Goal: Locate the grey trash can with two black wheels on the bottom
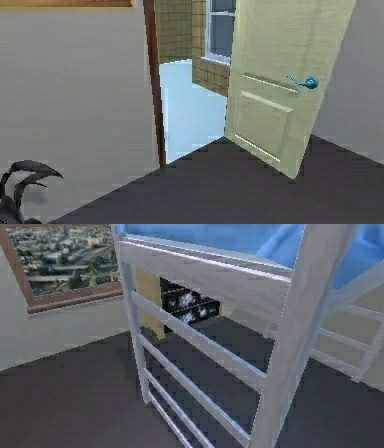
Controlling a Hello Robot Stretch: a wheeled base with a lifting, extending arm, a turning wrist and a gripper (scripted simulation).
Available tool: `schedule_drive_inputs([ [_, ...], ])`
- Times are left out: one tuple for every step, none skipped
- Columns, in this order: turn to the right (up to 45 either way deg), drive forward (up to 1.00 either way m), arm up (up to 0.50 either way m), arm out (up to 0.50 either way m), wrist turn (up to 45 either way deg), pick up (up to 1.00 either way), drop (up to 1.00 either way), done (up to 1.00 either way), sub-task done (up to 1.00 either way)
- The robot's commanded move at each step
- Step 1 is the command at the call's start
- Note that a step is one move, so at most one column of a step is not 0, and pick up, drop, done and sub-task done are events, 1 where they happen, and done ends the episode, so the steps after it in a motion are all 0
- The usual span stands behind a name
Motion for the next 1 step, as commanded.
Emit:
schedule_drive_inputs([
  [-33.0, 0.0, 0.0, 0.0, 0.0, 0.0, 0.0, 0.0, 0.0],
])
